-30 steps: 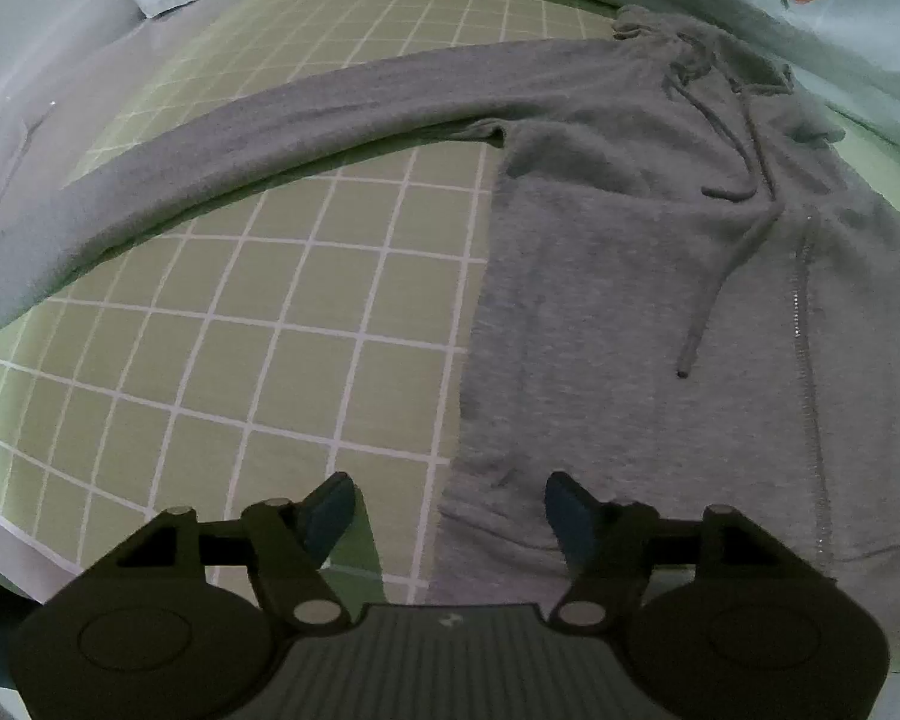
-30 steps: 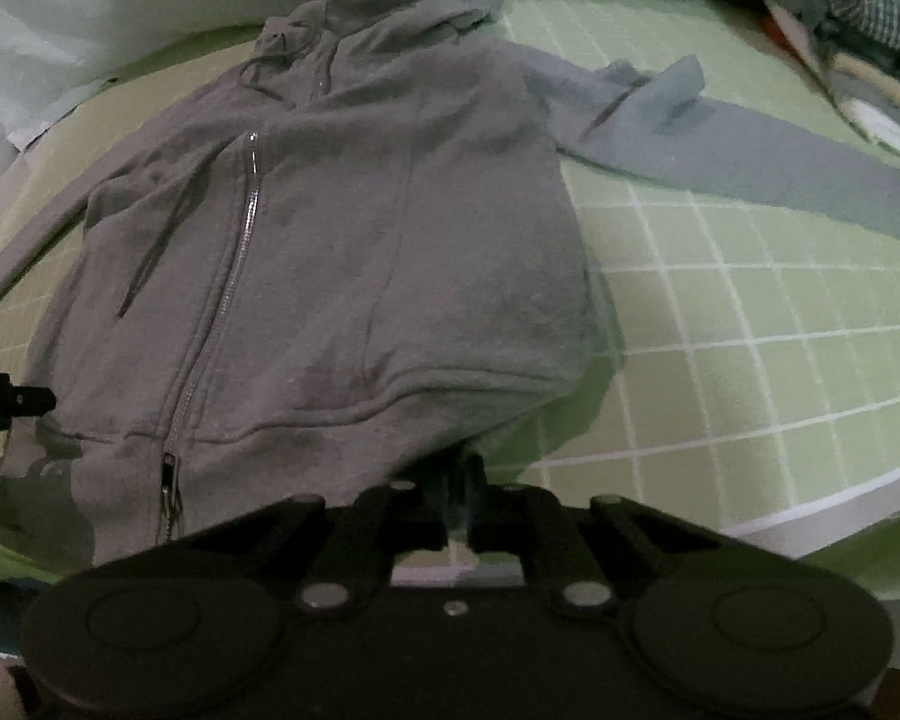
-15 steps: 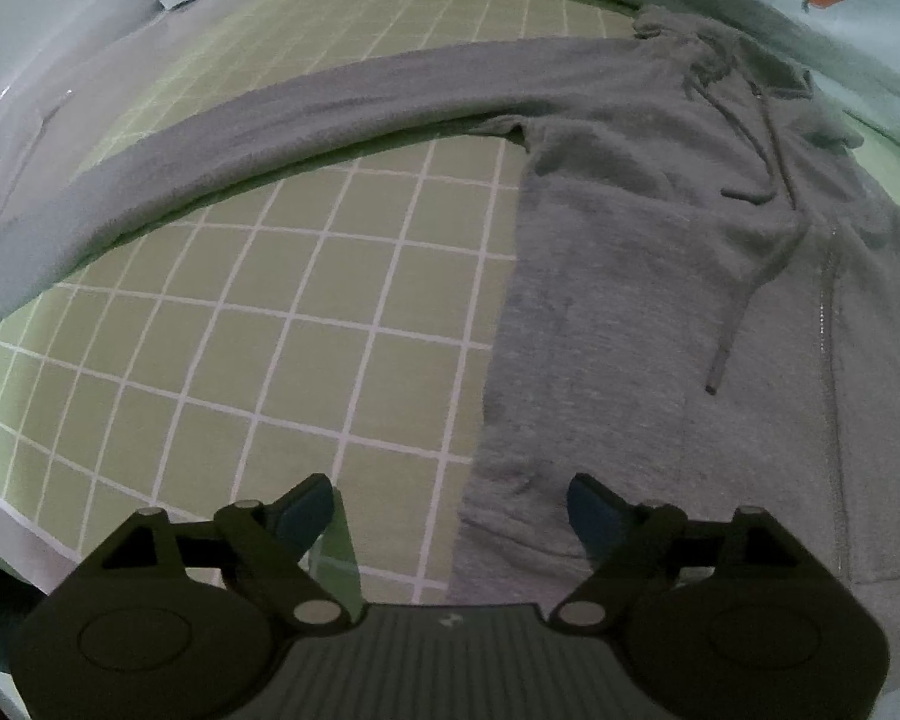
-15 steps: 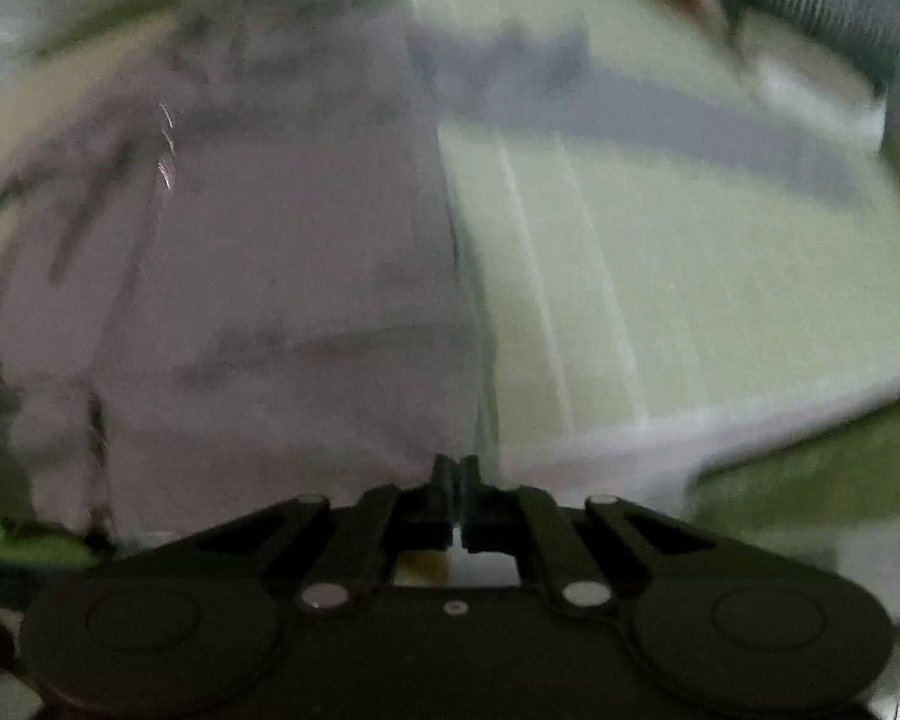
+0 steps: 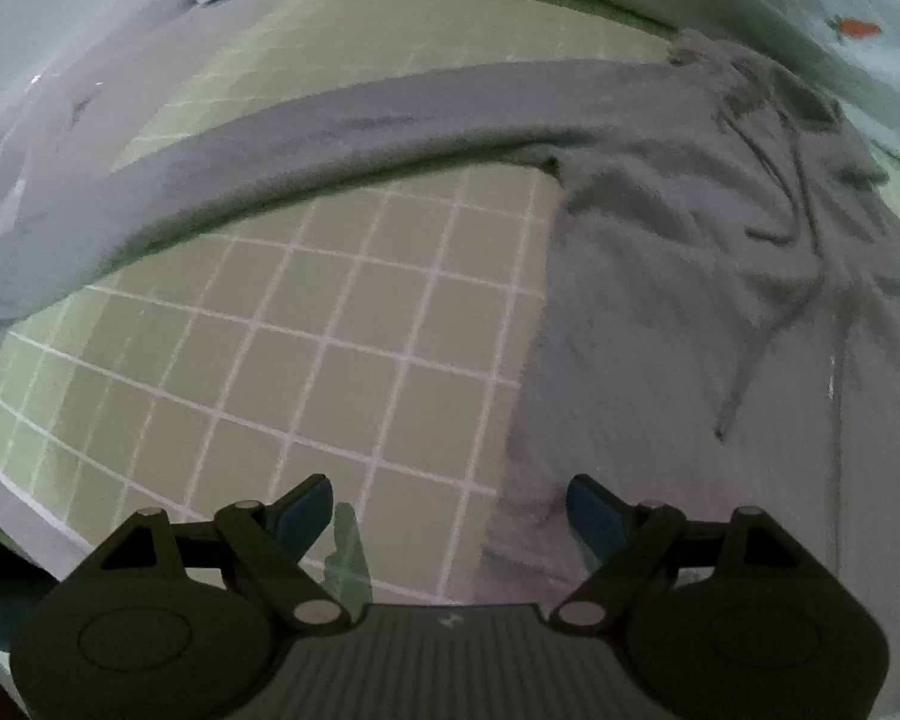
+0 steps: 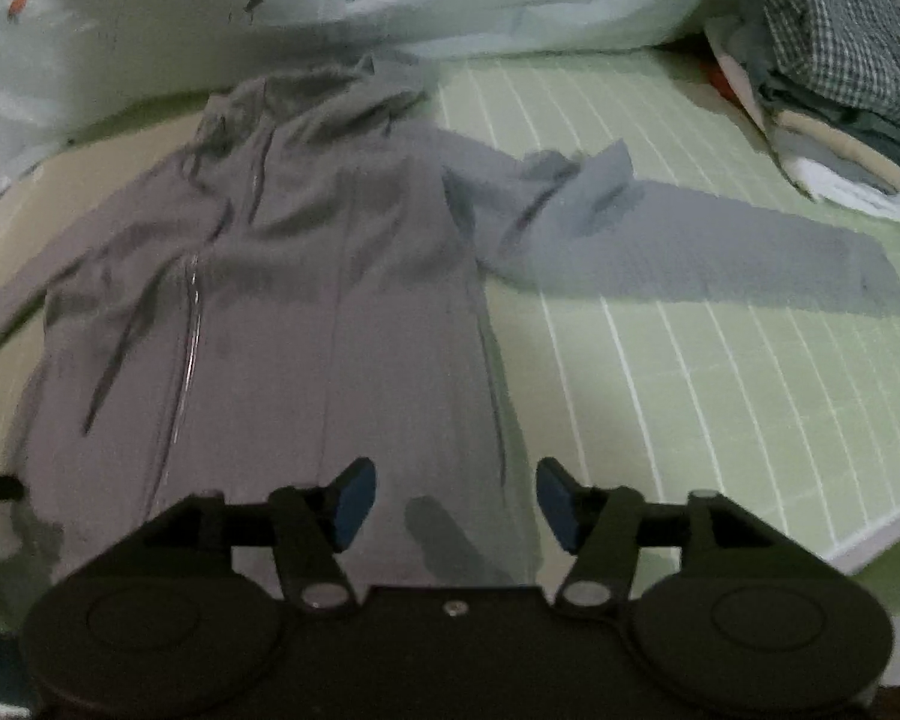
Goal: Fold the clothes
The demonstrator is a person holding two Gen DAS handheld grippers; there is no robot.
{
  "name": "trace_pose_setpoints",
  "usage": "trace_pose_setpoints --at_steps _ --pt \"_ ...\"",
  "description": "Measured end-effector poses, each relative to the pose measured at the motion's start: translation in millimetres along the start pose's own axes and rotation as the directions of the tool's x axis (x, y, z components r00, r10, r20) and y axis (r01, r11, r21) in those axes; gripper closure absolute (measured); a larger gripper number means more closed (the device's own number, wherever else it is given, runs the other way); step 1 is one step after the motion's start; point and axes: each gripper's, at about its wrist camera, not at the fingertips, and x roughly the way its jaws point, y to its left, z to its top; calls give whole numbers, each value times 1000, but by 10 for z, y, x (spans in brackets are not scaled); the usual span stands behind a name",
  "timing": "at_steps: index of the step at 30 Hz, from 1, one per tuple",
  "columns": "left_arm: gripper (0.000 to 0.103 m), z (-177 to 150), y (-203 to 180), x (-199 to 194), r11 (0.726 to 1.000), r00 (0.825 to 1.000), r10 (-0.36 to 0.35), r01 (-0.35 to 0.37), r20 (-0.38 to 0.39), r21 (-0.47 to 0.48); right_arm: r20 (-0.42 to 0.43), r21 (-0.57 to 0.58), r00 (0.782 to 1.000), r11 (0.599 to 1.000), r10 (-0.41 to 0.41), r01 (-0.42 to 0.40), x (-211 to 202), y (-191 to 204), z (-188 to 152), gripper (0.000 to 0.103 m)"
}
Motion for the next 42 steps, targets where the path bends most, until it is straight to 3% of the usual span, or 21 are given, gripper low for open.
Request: trace_pose_setpoints --at_steps 4,12,16,18,21,23,24,25,27,32,33,35,36,37,39,42 --pt "17 115 36 -28 999 1000 4 -3 12 -48 73 21 997 999 30 -32 147 3 312 23" --pt "17 458 -34 91 996 999 11 -7 36 -93 168 -4 975 989 143 -145 722 146 1284 20" --pt "17 651 -93 215 995 999 18 -15 34 -101 171 -90 951 965 258 -246 1262 285 1849 17" --pt "17 736 -112 261 994 999 25 -22 30 -103 137 -53 945 955 297 -292 1614 306 2168 17" --pt "17 854 -123 323 991 999 44 -41 18 -124 104 4 949 954 297 -299 1988 371 2485 17" --pt "17 925 -115 372 988 999 55 -54 1 -148 74 -24 958 961 278 -277 2144 490 2595 23" --pt "17 949 -100 389 986 998 61 -61 -5 -158 58 -39 962 963 268 -266 2222 549 2650 37" --pt "17 973 -80 400 983 998 69 -68 -4 -170 53 -56 963 963 265 -262 2275 607 2692 65" --pt "17 1012 -28 406 979 996 87 -85 3 -184 63 -79 962 962 265 -260 2347 701 2773 83" --pt "17 1026 270 325 969 983 176 -165 47 -183 116 -40 967 974 227 -223 2531 798 3053 86" --pt "17 1019 352 306 966 979 196 -183 56 -183 117 -21 970 977 213 -212 2528 802 3077 85" --pt "17 985 619 283 955 971 230 -213 63 -204 118 19 979 985 169 -172 2457 807 3076 69" --pt "17 964 784 276 948 968 241 -221 64 -228 122 33 983 989 136 -141 2364 811 3028 44" --pt "17 944 950 269 940 966 252 -229 64 -252 138 39 984 992 111 -118 2237 812 2944 28" --pt "17 896 1320 276 916 959 277 -246 56 -317 167 56 983 995 78 -89 1965 807 2724 22" --pt "17 804 1900 341 858 944 329 -289 22 -424 147 94 988 993 55 -70 1601 820 2284 18"
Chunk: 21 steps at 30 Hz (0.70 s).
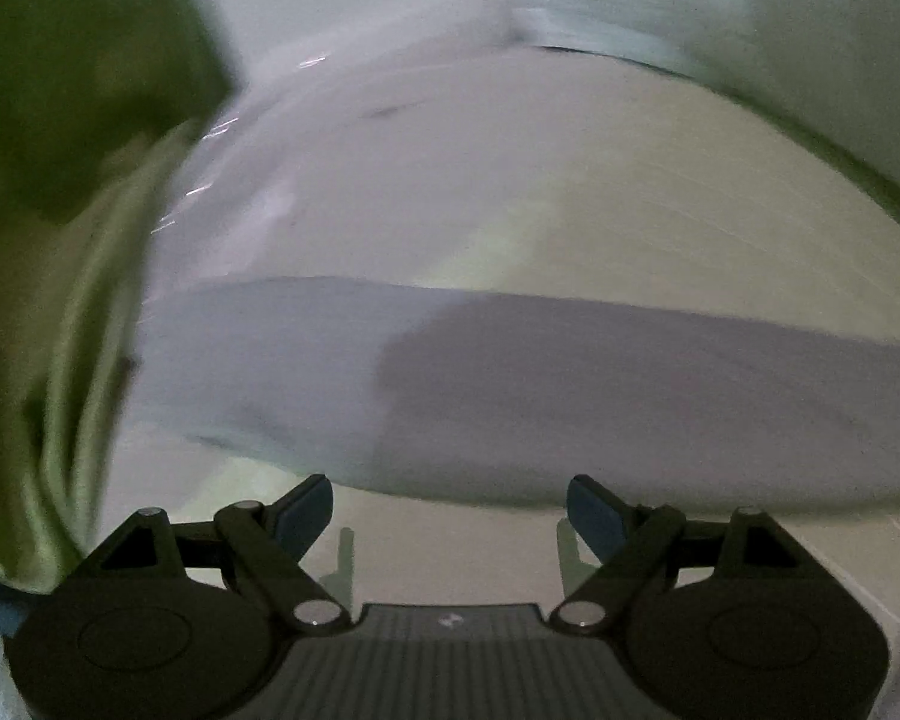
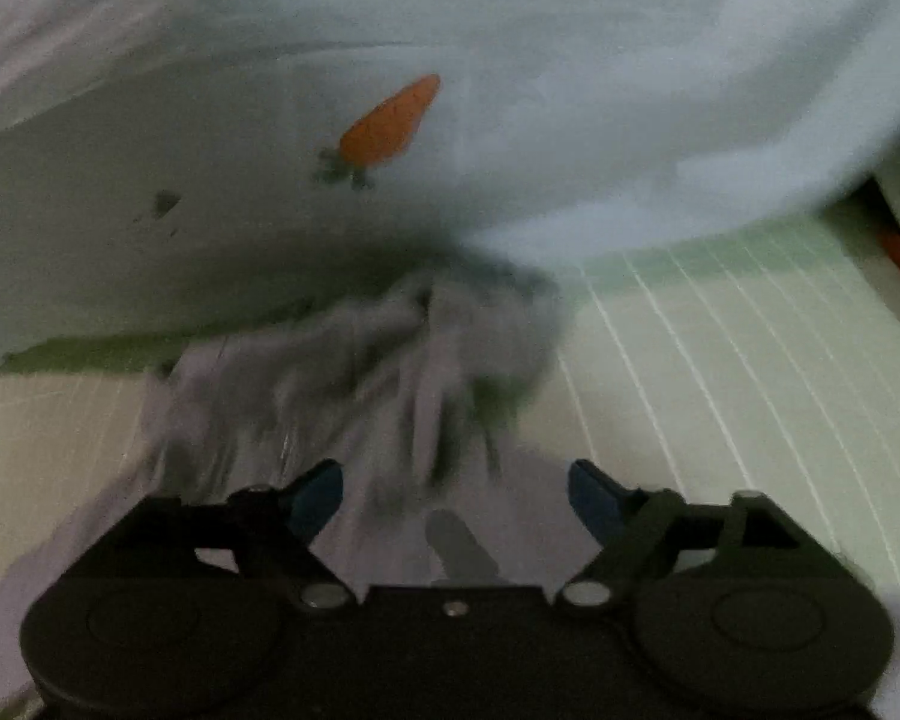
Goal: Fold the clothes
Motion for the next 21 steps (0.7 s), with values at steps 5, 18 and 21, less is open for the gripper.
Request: trace_pose_setpoints --at_steps 5,18,21 --pt "17 181 680 249 979 999 47 -48 -10 -197 -68 57 996 996 -65 69 -446 70 -660 18" --pt "19 226 735 562 988 1000 -27 27 5 -155 -103 124 993 990 -54 67 -722 539 -1036 19" --pt "47 201 720 520 992 997 -63 67 41 -105 -87 122 995 991 -46 57 -808 564 -1047 19"
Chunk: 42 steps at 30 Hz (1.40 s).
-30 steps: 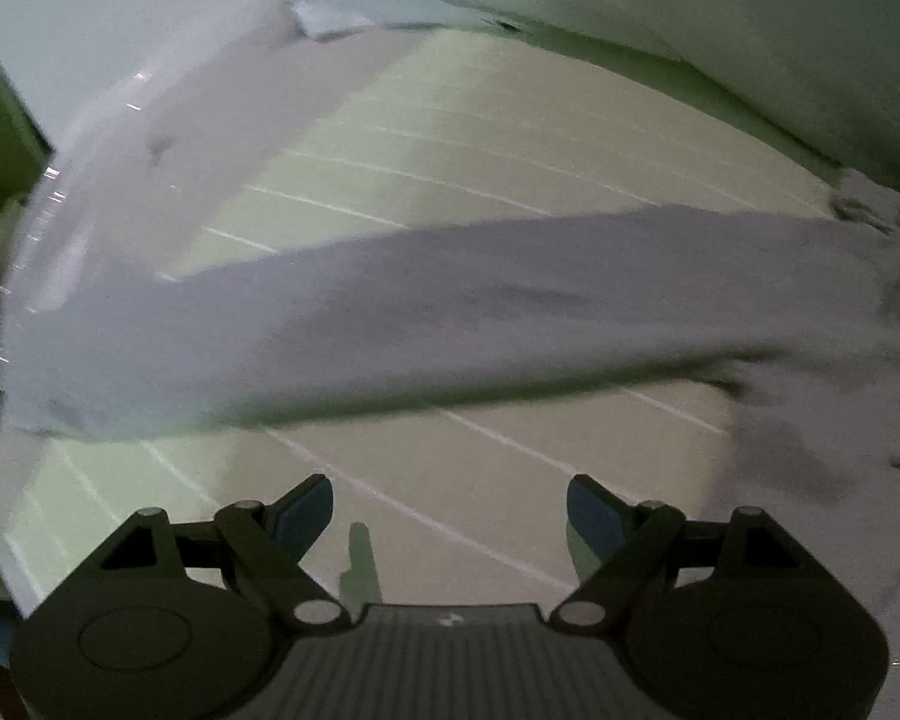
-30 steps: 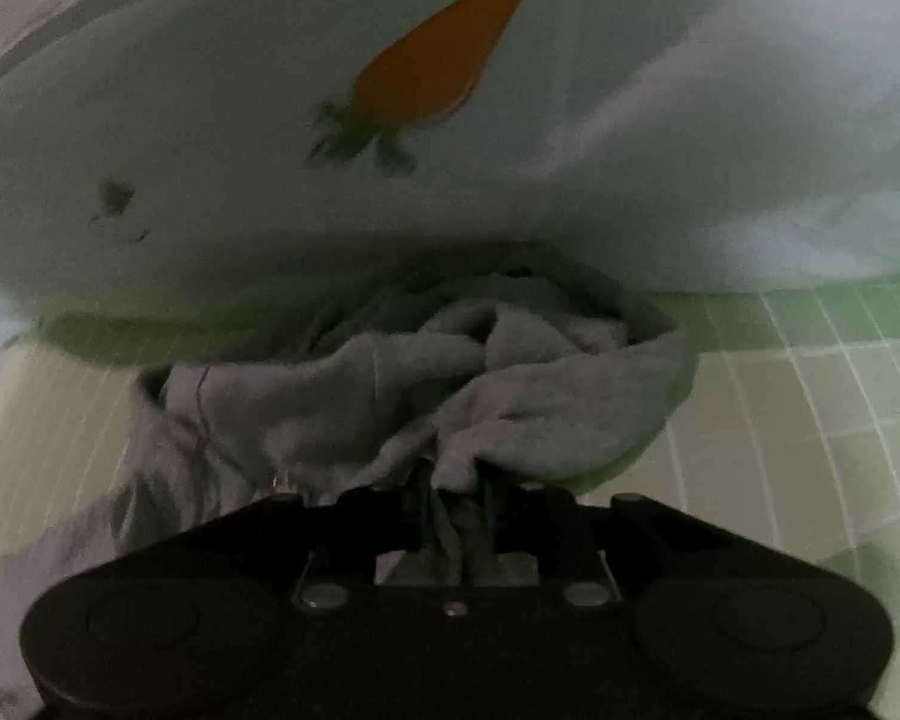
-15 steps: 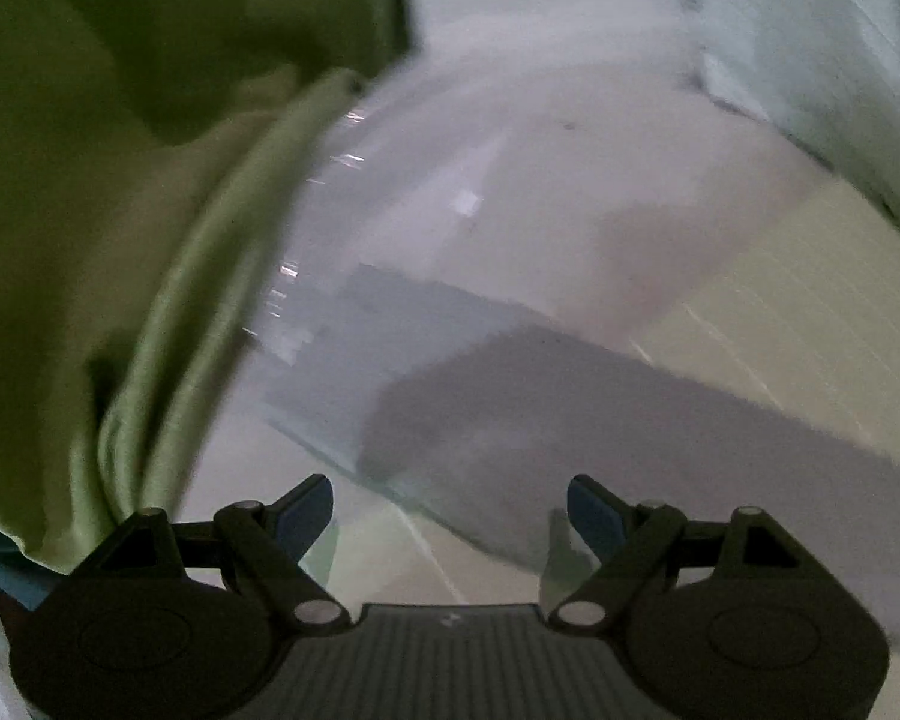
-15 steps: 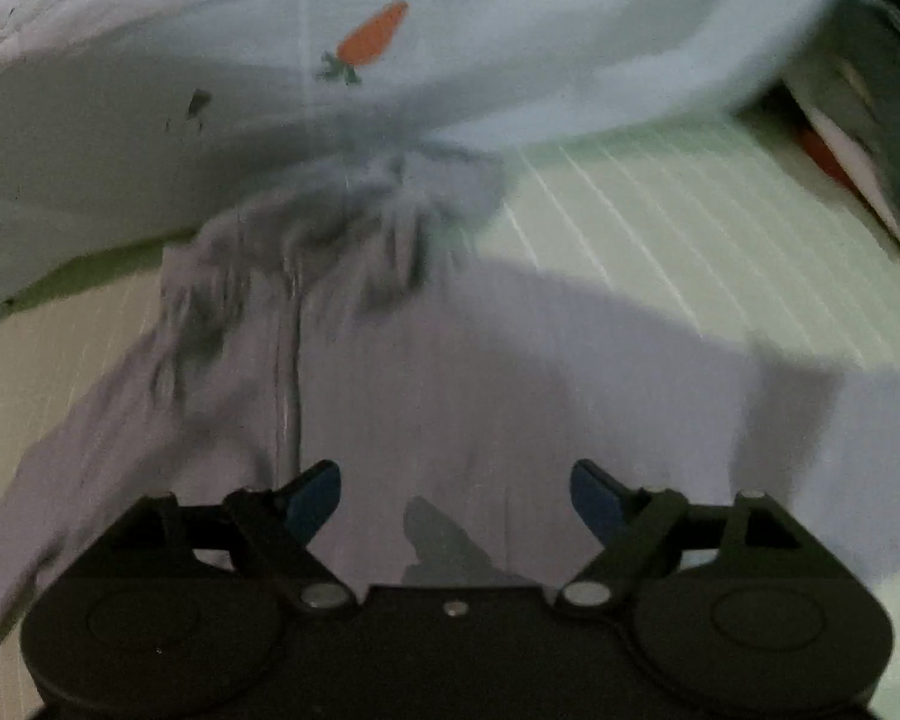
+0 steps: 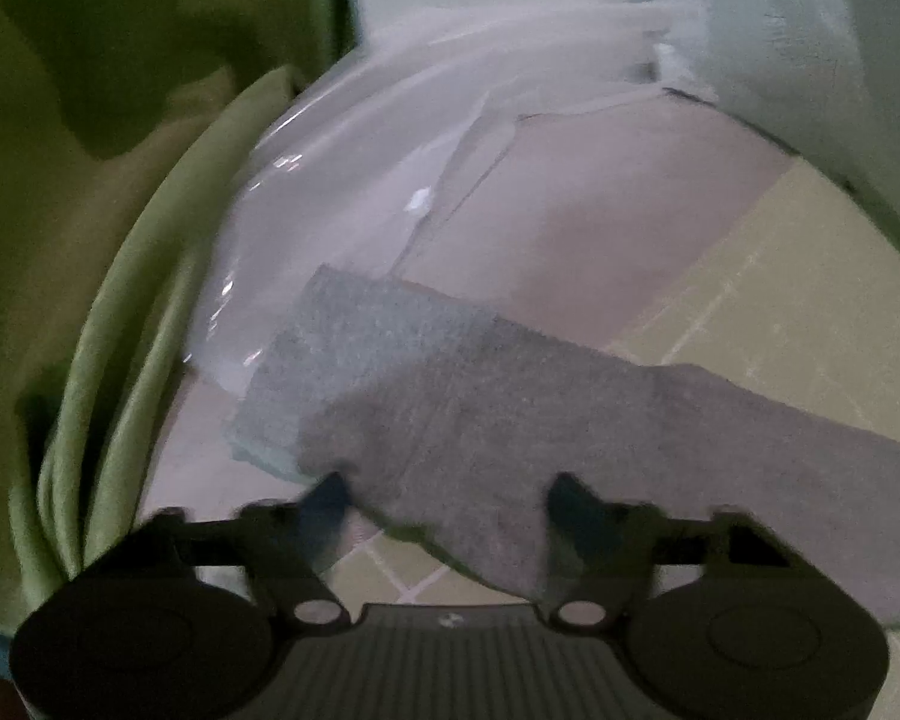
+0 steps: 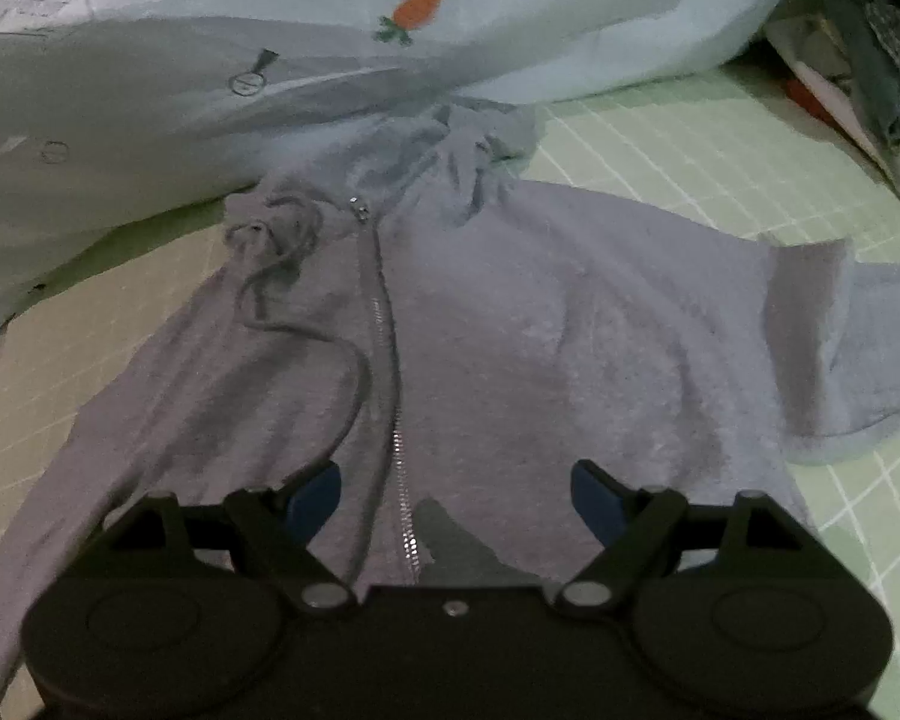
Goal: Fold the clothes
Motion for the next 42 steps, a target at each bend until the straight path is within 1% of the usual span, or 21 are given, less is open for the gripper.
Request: trace_pose_setpoints --at_steps 1,3,4,9,12,15,17,18,19,20,21,23,25,26,27,28,30,33,36,39,42 --pt "66 15 -27 -29 1000 1000 -16 15 9 17 4 6 1000 1000 7 -7 -27 -14 -16 19" --pt "85 39 -112 -52 998 999 -44 44 8 40 4 27 1000 999 19 -19 -50 -59 -44 19" --pt "89 64 -168 -56 998 999 -38 38 5 39 3 38 1000 999 26 -26 -59 -84 -58 19" --pt "94 103 -335 -169 991 991 -132 131 -27 -32 10 76 999 996 50 -50 -126 -211 -98 20" --pt "94 72 -669 -386 982 982 -187 188 -7 37 39 102 997 993 63 -67 -215 -333 -81 20" --pt "94 16 -1094 -636 951 958 -287 285 -6 116 67 140 996 988 60 -69 -303 -528 -68 20" --pt "94 -41 -1454 -838 911 926 -376 374 -22 171 77 172 996 984 43 -55 -344 -688 -68 20" --pt "94 -96 -1655 -956 877 900 -433 431 -38 213 81 188 996 981 33 -48 -363 -770 -69 20" --pt "93 -151 -1855 -1073 837 871 -488 485 -57 254 84 205 996 978 21 -39 -383 -854 -69 20" --pt "93 -219 -2094 -1228 774 833 -547 543 -90 325 87 222 996 974 10 -29 -401 -938 -73 20" --pt "91 -316 -2295 -1347 730 812 -573 568 -113 381 90 239 996 971 -1 -21 -418 -1023 -79 20" --pt "81 -512 -2697 -1583 629 768 -618 610 -165 483 96 267 995 964 -22 -4 -450 -1174 -96 20" --pt "51 -662 -2968 -1736 570 751 -633 615 -186 544 94 291 995 957 -45 15 -470 -1292 -124 20" --pt "41 -705 -3030 -1779 566 756 -631 603 -175 562 89 298 995 954 -55 26 -468 -1332 -136 20" --pt "26 -747 -3090 -1821 562 760 -630 590 -162 580 87 296 994 954 -63 35 -459 -1343 -142 20" --pt "21 -758 -3089 -1808 570 774 -615 568 -150 594 86 290 994 956 -71 43 -448 -1341 -146 20" --pt "21 -779 -3086 -1779 586 803 -583 522 -124 620 87 265 993 962 -85 60 -416 -1309 -146 20" --pt "20 -747 -2965 -1555 663 871 -480 442 -110 604 86 180 992 981 -90 73 -339 -1128 -113 19" --pt "20 -696 -2766 -1287 738 918 -379 377 -118 560 82 74 995 996 -64 58 -250 -838 -75 18" --pt "20 -666 -2558 -1040 799 945 -296 323 -136 508 70 -31 997 999 -22 24 -156 -453 -57 18" --pt "19 -579 -2396 -817 838 959 -235 282 -158 468 64 -117 998 993 23 -15 -76 -49 -73 18"
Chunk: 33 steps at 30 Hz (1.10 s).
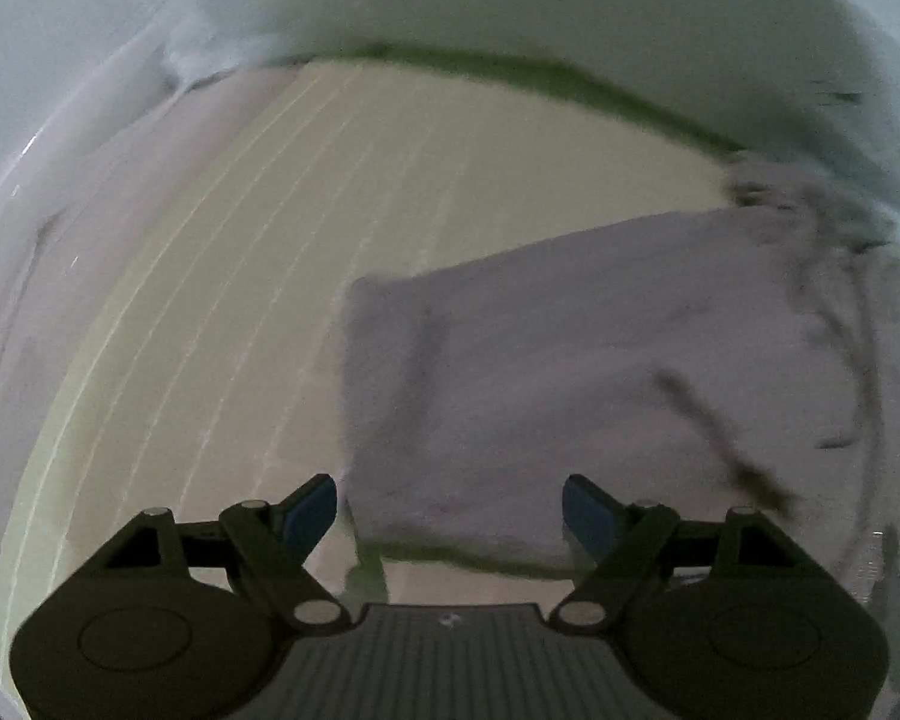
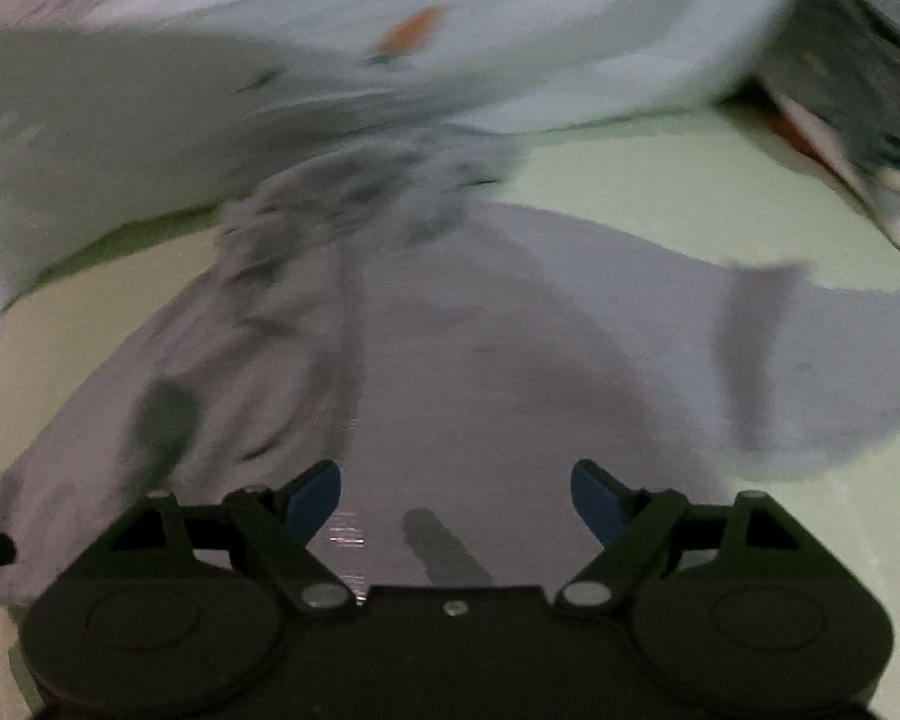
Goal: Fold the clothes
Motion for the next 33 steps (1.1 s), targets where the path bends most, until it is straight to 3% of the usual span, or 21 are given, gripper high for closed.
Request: trace_pose_setpoints --at_steps 5,11,16,18,21,24,28,30,33 --pt "18 -3 278 188 999 998 43 -44 -53 -26 19 -69 997 995 76 -74 73 589 10 18" --pt "14 48 377 370 1000 996 31 -31 -89 -4 18 -136 991 982 133 -130 66 1086 -97 17" --pt "9 59 372 394 999 996 26 -24 -89 25 -31 -229 992 965 120 -124 189 1328 -230 16" --pt "9 52 376 376 1000 995 20 -18 -93 26 -21 -297 997 952 78 -81 234 1394 -265 17" --pt "9 52 369 324 1000 997 5 -4 -79 16 58 -332 998 943 9 10 175 1340 -228 25" --pt "9 44 349 233 999 999 -32 31 -44 -15 144 -207 988 974 -61 90 45 1003 -54 30" --pt "9 36 252 183 999 999 -40 40 -30 -13 105 -121 969 964 -226 238 137 538 40 42" --pt "9 19 206 174 999 999 -38 38 -31 5 64 -54 981 981 -184 187 142 364 36 43" --pt "9 -8 167 175 999 998 -36 37 -43 14 29 27 995 995 -95 94 139 173 22 35"
